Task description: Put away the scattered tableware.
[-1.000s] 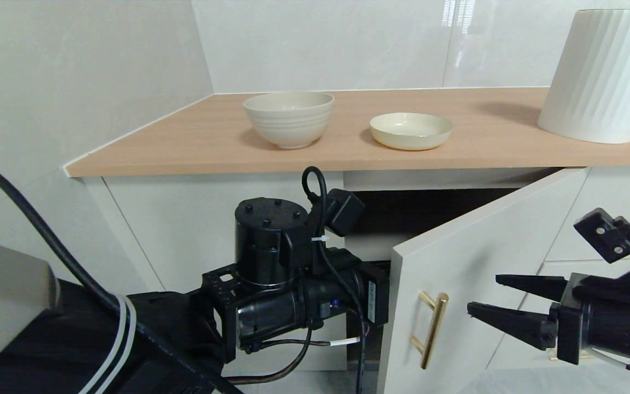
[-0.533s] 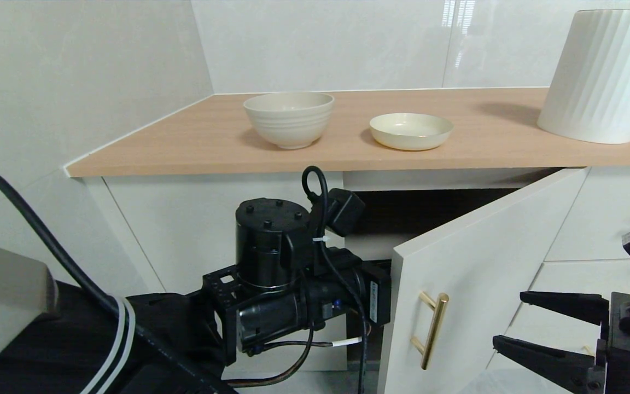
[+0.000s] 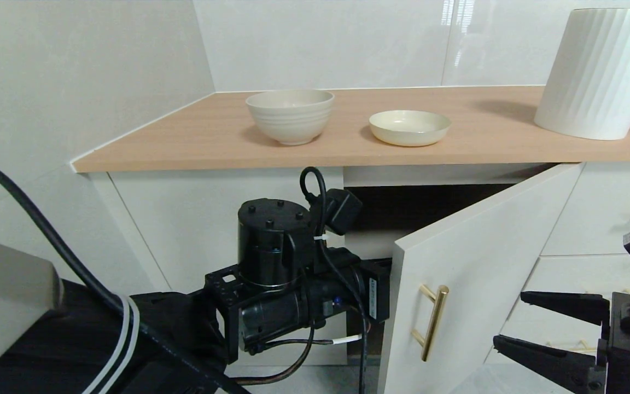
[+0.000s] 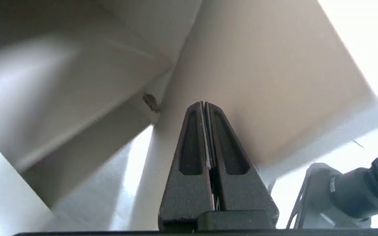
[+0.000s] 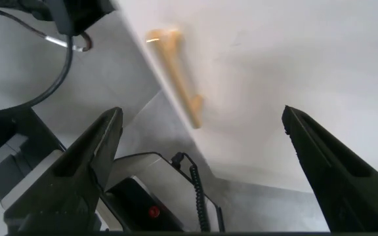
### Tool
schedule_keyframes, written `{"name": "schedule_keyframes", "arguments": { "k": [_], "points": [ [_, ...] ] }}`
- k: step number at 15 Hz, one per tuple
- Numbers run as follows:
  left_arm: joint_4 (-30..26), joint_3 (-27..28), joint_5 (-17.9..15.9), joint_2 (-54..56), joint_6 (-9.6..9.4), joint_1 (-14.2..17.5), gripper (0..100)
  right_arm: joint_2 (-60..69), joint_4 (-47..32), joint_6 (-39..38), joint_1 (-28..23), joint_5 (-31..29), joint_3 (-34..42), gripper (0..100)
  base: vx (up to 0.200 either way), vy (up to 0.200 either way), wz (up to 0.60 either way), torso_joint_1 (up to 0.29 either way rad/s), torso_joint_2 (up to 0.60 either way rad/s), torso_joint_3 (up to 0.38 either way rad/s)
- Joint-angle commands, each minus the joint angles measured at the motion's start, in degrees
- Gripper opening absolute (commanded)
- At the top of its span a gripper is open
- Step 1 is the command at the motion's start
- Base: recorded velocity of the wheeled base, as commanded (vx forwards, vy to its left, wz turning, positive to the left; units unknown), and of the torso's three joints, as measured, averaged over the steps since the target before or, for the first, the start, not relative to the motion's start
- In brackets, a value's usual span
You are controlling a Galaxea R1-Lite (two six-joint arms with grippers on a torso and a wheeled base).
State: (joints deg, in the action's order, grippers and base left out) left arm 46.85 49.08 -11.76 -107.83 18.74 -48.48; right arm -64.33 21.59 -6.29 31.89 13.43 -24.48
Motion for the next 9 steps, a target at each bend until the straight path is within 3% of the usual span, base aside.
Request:
{"name": "schedule_keyframes", "arguments": {
  "k": [1, 5, 9],
  "points": [
    [-0.2, 0.8, -0.3, -0.4, 0.16, -1.1, 0, -0.1, 0.0, 0.1, 0.0, 0.1, 0.0, 100, -0.200, 0.000, 0.00, -0.007, 0.00, 0.002],
    [-5.4, 5.3, -0.1, -2.6, 0.16, -2.3, 0, 0.5, 0.1, 0.1, 0.0, 0.1, 0.0, 100, 0.000, 0.000, 0.00, 0.000, 0.00, 0.000],
    [-6.0, 5.9, 0.3, -2.9, 0.07, -2.5, 0, 3.9, 0.0, 0.0, 0.0, 0.1, -0.9, 100, 0.000, 0.000, 0.00, 0.000, 0.00, 0.000]
  ]
}}
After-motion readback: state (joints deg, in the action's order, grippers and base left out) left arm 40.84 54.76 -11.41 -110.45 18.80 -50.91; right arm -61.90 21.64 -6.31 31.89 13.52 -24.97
